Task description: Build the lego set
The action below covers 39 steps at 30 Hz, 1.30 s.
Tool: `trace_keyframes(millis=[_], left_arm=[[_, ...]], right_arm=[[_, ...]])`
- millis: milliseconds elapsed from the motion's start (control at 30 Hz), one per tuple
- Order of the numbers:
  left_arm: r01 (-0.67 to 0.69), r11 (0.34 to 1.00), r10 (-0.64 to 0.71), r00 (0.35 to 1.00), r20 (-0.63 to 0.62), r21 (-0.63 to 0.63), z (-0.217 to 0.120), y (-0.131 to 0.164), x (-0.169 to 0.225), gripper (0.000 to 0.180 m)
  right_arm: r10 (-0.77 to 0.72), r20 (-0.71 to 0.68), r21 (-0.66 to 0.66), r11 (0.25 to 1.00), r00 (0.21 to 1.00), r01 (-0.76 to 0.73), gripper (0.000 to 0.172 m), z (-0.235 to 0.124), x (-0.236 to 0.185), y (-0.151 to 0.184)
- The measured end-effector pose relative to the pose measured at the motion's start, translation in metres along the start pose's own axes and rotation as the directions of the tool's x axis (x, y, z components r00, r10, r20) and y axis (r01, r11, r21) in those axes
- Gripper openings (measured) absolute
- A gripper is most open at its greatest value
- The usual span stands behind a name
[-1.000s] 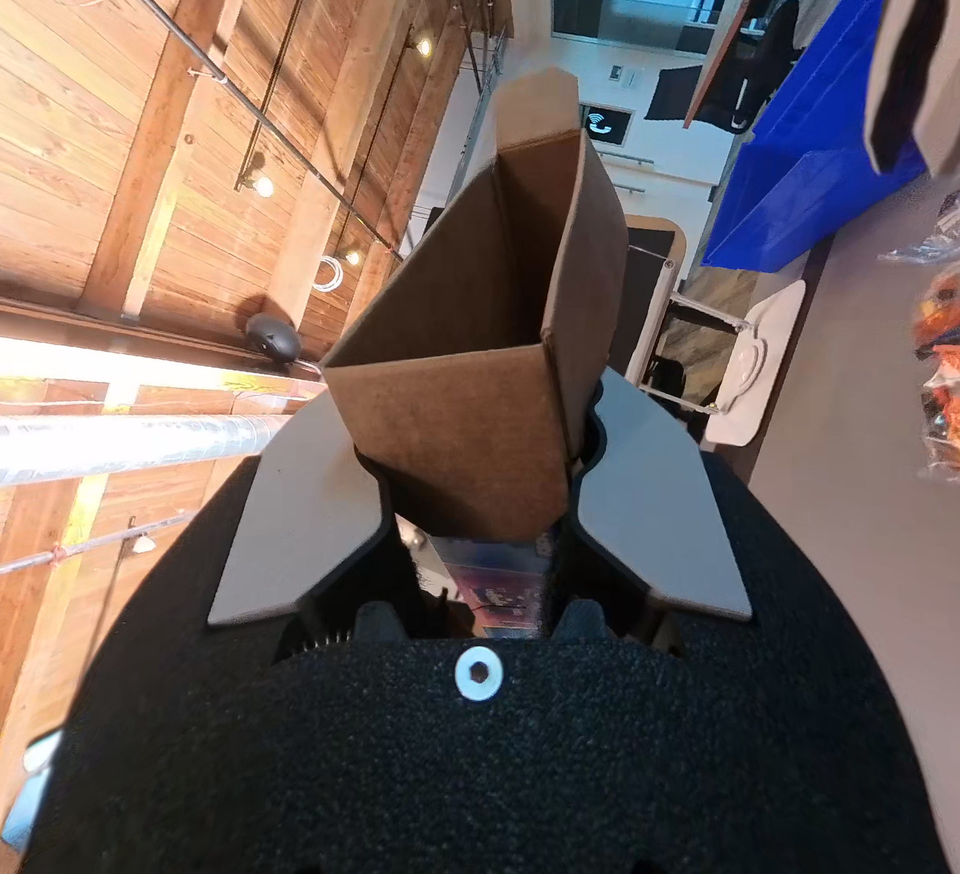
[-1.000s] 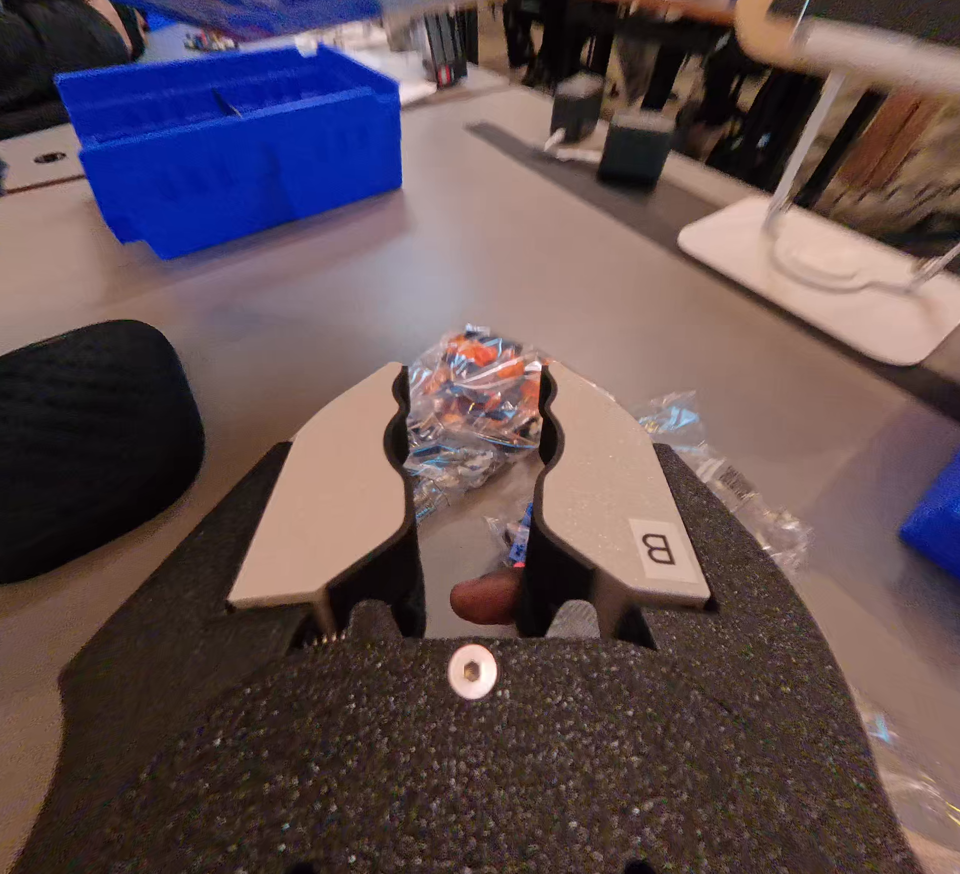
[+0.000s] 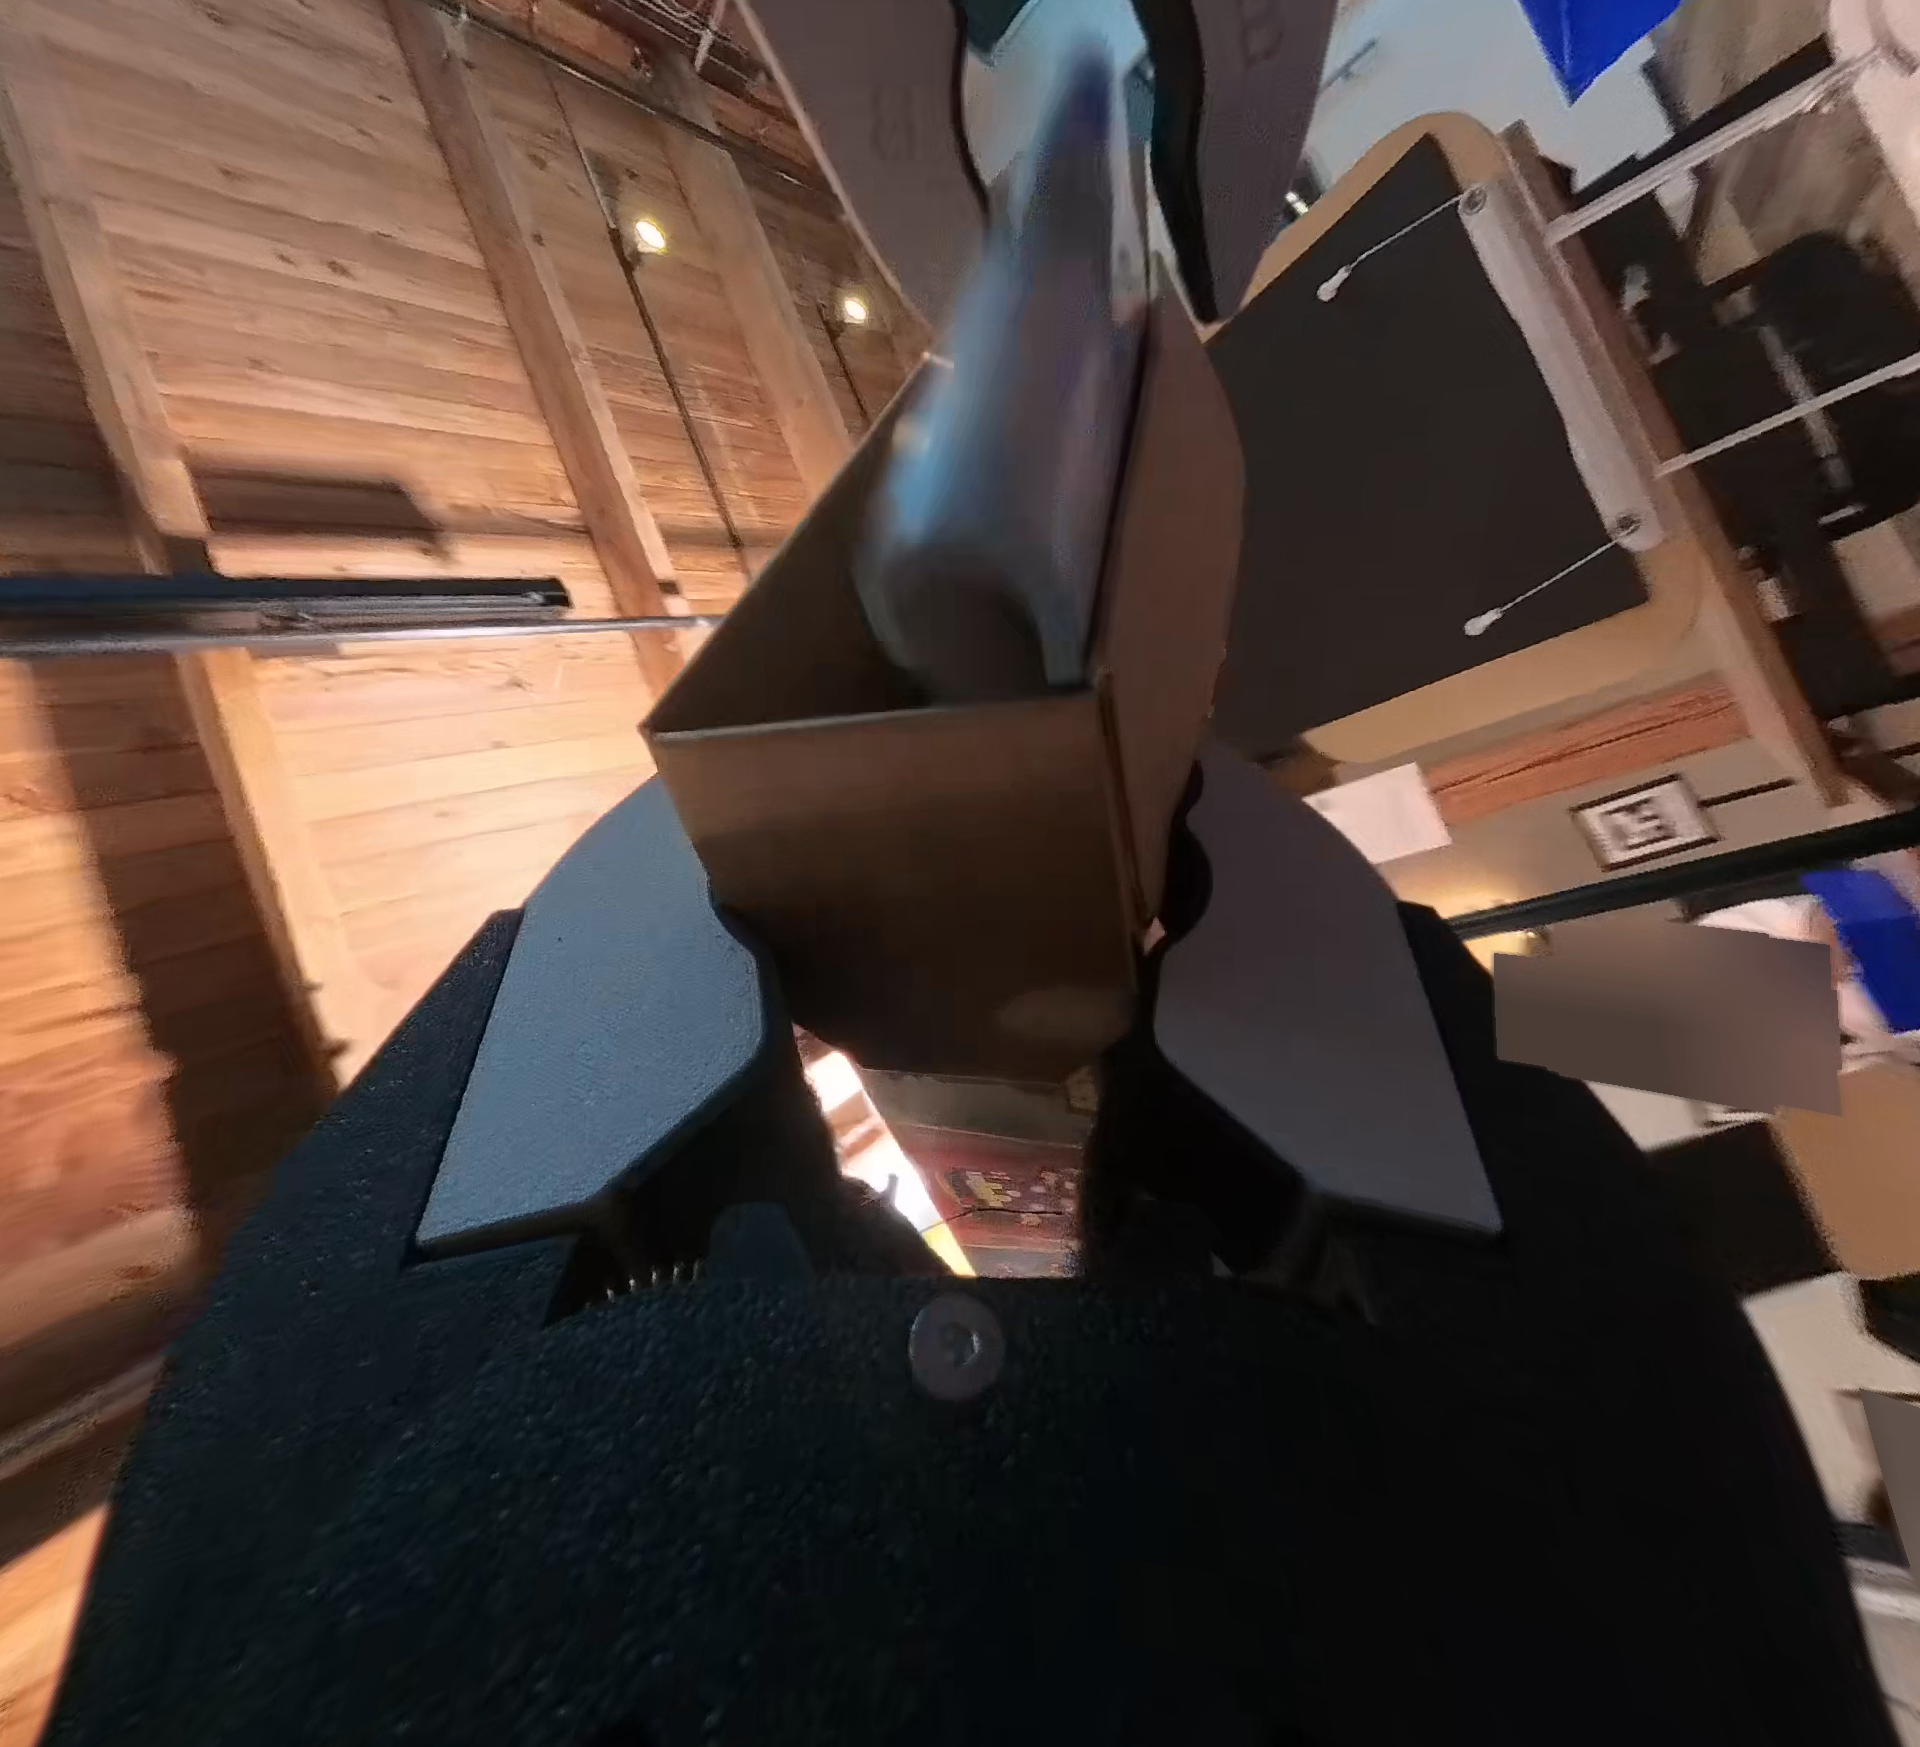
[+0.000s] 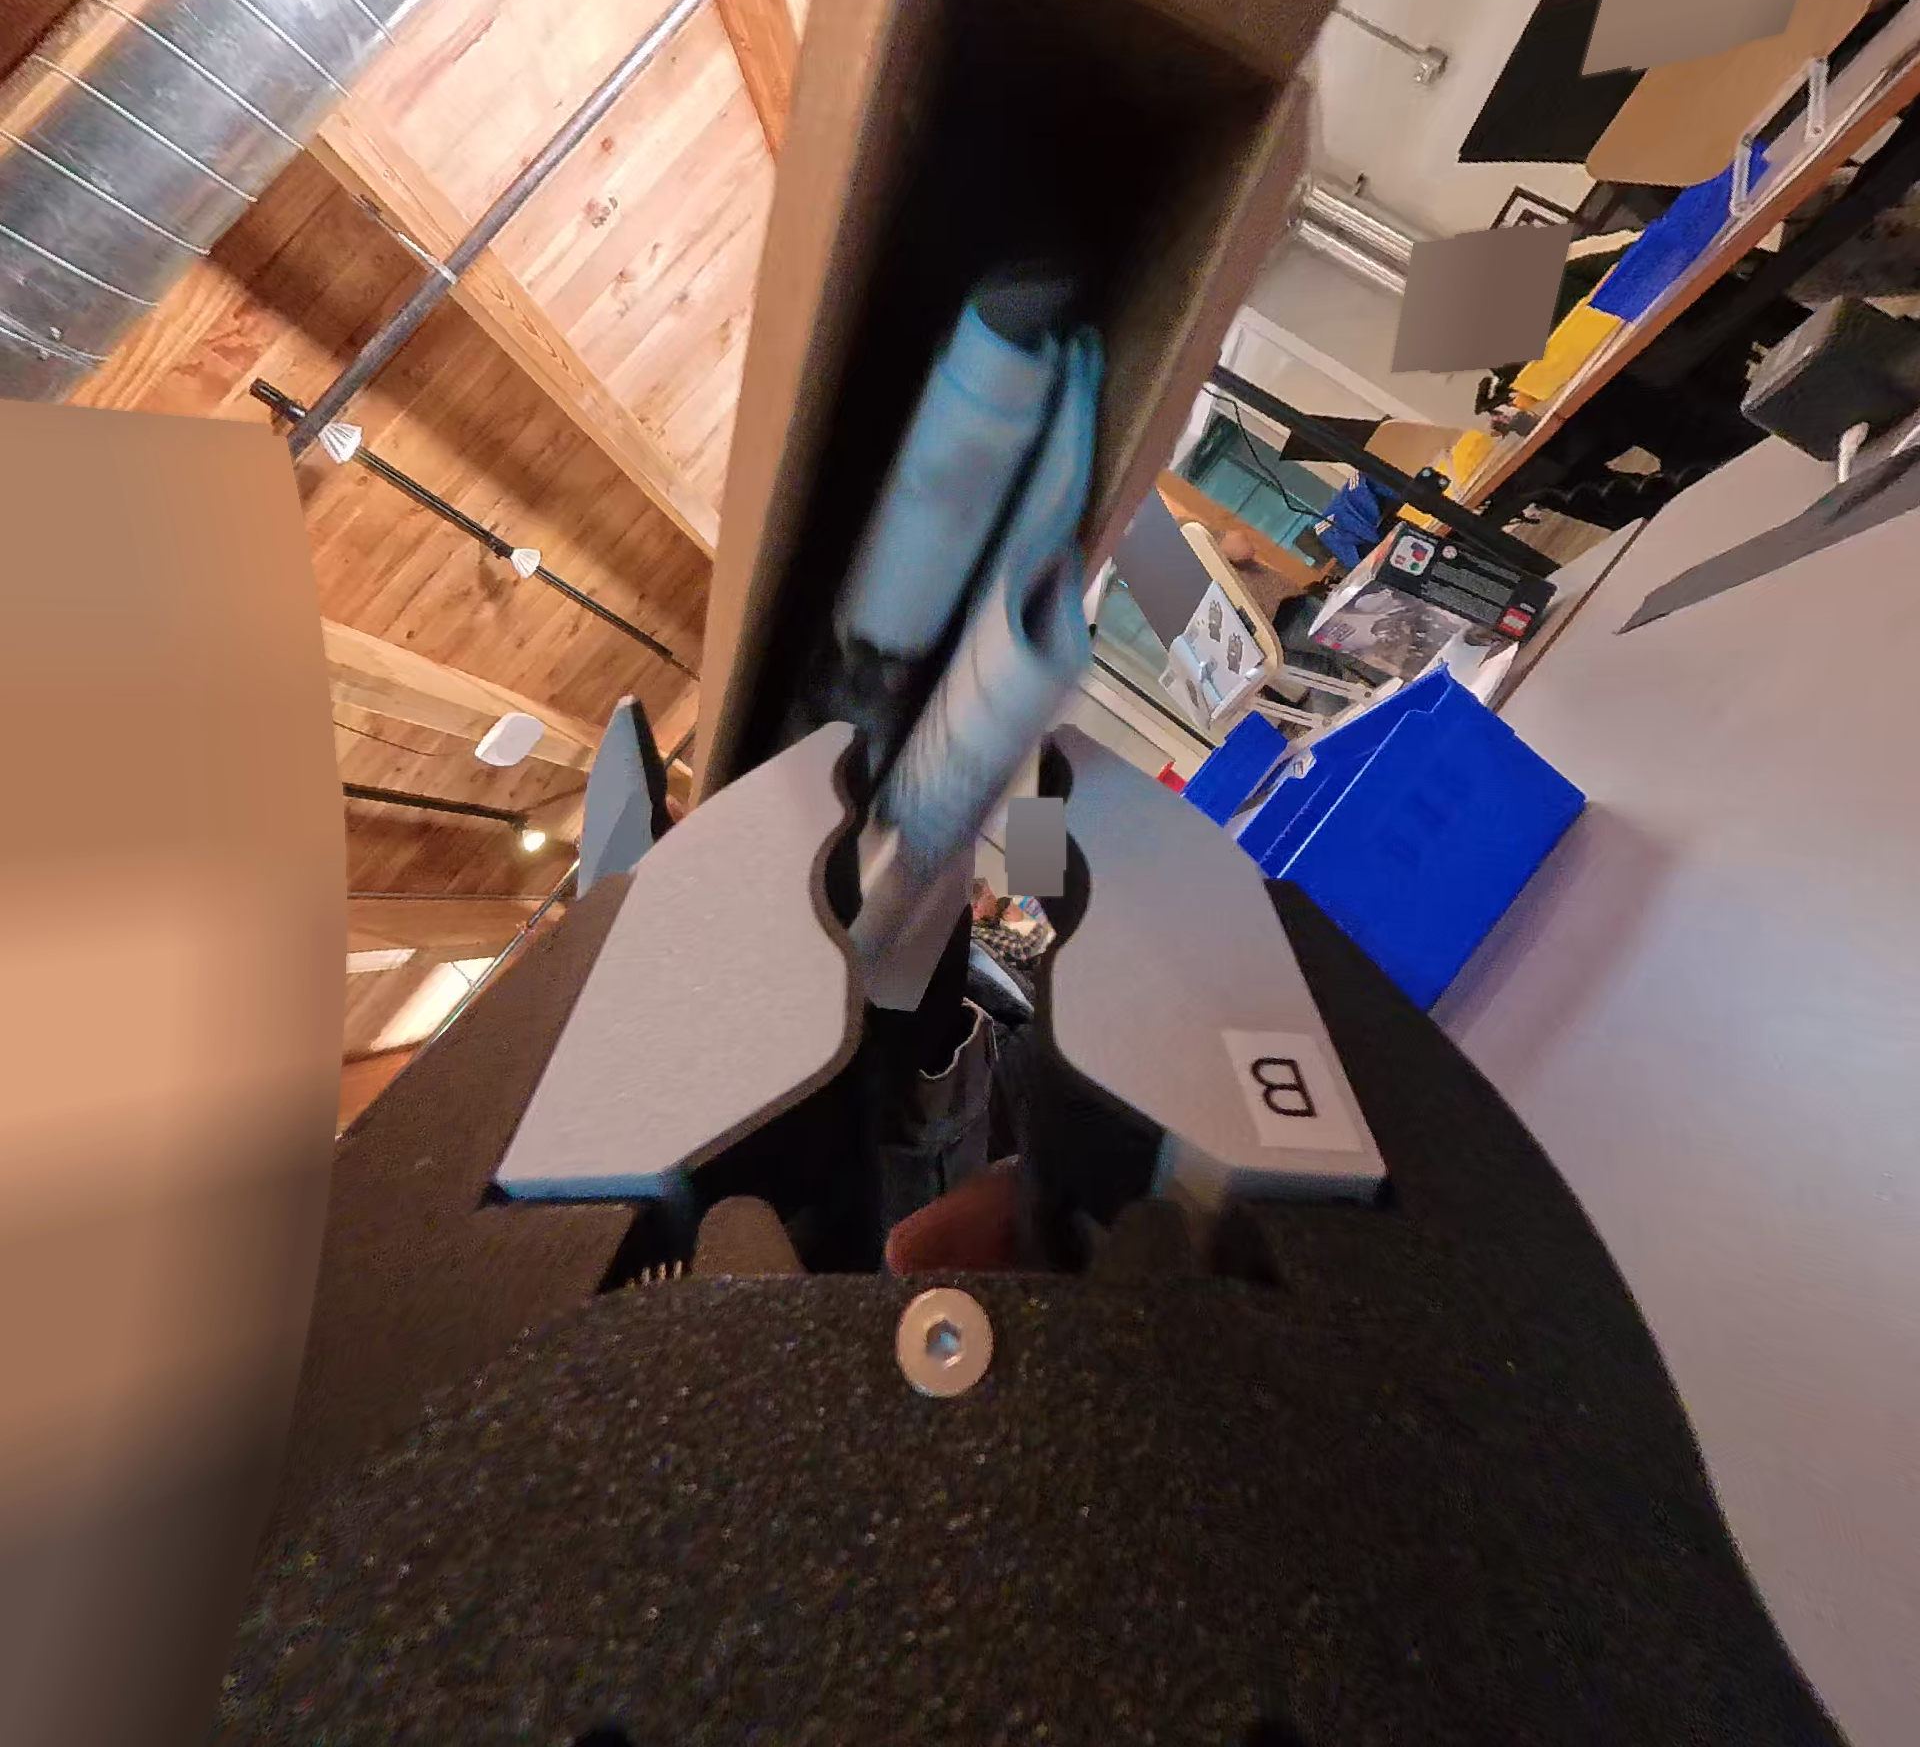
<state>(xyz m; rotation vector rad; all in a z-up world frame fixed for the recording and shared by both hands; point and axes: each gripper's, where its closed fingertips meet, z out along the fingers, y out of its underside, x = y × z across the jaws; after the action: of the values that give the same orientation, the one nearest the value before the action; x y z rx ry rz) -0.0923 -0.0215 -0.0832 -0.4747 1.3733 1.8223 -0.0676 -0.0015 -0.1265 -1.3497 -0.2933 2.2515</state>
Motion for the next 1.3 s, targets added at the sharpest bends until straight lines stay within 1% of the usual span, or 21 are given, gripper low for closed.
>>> trace_keyframes(millis=[100,167,233,300,367,433,533,633,733,800,867,933,1000,1033,1067,1167,1200,1233,1267,1300], left_arm=[[0.174,0.984,-0.176,0.982,-0.074,-0.027,-0.002,-0.004,0.013,0.074],[0.233,0.971,-0.236,0.969,-0.074,-0.05,-0.005,-0.008,0.021,0.074],[0.27,0.959,-0.277,0.957,-0.081,-0.09,-0.007,-0.01,0.029,0.075],[0.289,0.947,-0.303,0.949,-0.087,-0.141,-0.008,-0.004,0.036,0.075],[0.308,0.933,-0.328,0.94,-0.089,-0.186,-0.01,0.004,0.043,0.075],[0.326,0.92,-0.354,0.929,-0.103,-0.218,-0.011,0.008,0.05,0.075],[0.389,0.88,-0.427,0.9,-0.094,-0.273,-0.014,0.018,0.058,0.075],[0.484,0.82,-0.528,0.846,-0.075,-0.307,-0.017,0.025,0.062,0.075],[0.592,0.744,-0.635,0.77,-0.055,-0.311,-0.018,0.027,0.062,0.075],[0.632,0.707,-0.68,0.731,-0.058,-0.317,-0.018,0.028,0.065,0.075],[0.663,0.676,-0.715,0.696,-0.069,-0.321,-0.018,0.025,0.068,0.074],[0.707,0.636,-0.759,0.645,-0.087,-0.309,-0.019,0.018,0.071,0.074],[0.743,0.604,-0.79,0.605,-0.096,-0.288,-0.019,0.013,0.071,0.074],[0.747,0.604,-0.791,0.605,-0.093,-0.277,-0.02,0.012,0.07,0.074],[0.737,0.62,-0.778,0.621,-0.092,-0.269,-0.02,0.01,0.069,0.074],[0.689,0.683,-0.723,0.685,-0.09,-0.244,-0.021,0.007,0.067,0.073],[0.685,0.69,-0.717,0.691,-0.09,-0.235,-0.021,0.006,0.066,0.073],[0.694,0.681,-0.725,0.683,-0.086,-0.232,-0.021,0.006,0.065,0.073],[0.708,0.667,-0.739,0.668,-0.085,-0.232,-0.021,0.008,0.065,0.073],[0.722,0.651,-0.754,0.652,-0.086,-0.235,-0.021,0.009,0.065,0.073]], right_arm=[[-0.043,-0.029,-0.012,0.999,0.999,0.043,0.011,-0.005,0.003,-0.003],[-0.07,-0.059,-0.058,0.996,0.996,0.067,0.009,-0.009,0.005,-0.001],[-0.092,-0.082,-0.102,0.991,0.992,0.083,0.009,-0.011,0.005,-0.001],[-0.112,-0.122,-0.141,0.985,0.986,0.094,0.013,-0.014,0.008,-0.002],[-0.123,-0.134,-0.169,0.981,0.983,0.099,0.012,-0.018,0.008,-0.003],[-0.134,-0.133,-0.181,0.977,0.982,0.109,0.006,-0.022,0.006,-0.005],[-0.151,-0.093,-0.156,0.979,0.984,0.135,0.005,-0.032,0.0,-0.015],[-0.154,-0.054,-0.125,0.981,0.987,0.147,0.005,-0.041,-0.007,-0.025],[-0.187,-0.036,-0.119,0.976,0.982,0.182,0.005,-0.046,-0.012,-0.031],[-0.2,-0.017,-0.116,0.974,0.98,0.197,0.005,-0.048,-0.018,-0.034],[-0.226,-0.033,-0.122,0.968,0.973,0.221,0.005,-0.05,-0.02,-0.038],[-0.257,-0.058,-0.131,0.96,0.965,0.248,0.005,-0.051,-0.019,-0.041],[-0.262,-0.059,-0.127,0.959,0.963,0.253,0.005,-0.052,-0.02,-0.043],[-0.261,-0.052,-0.125,0.959,0.964,0.253,0.005,-0.053,-0.022,-0.044],[-0.265,-0.05,-0.123,0.959,0.963,0.257,0.005,-0.053,-0.023,-0.045],[-0.289,-0.05,-0.132,0.951,0.956,0.281,0.005,-0.054,-0.023,-0.044],[-0.317,-0.042,-0.136,0.941,0.948,0.308,0.005,-0.054,-0.023,-0.043],[-0.382,-0.022,-0.136,0.917,0.924,0.376,0.005,-0.056,-0.025,-0.043],[-0.494,0.005,-0.138,0.861,0.87,0.49,0.005,-0.057,-0.028,-0.04],[-0.634,0.021,-0.151,0.762,0.773,0.629,0.005,-0.059,-0.03,-0.037]])
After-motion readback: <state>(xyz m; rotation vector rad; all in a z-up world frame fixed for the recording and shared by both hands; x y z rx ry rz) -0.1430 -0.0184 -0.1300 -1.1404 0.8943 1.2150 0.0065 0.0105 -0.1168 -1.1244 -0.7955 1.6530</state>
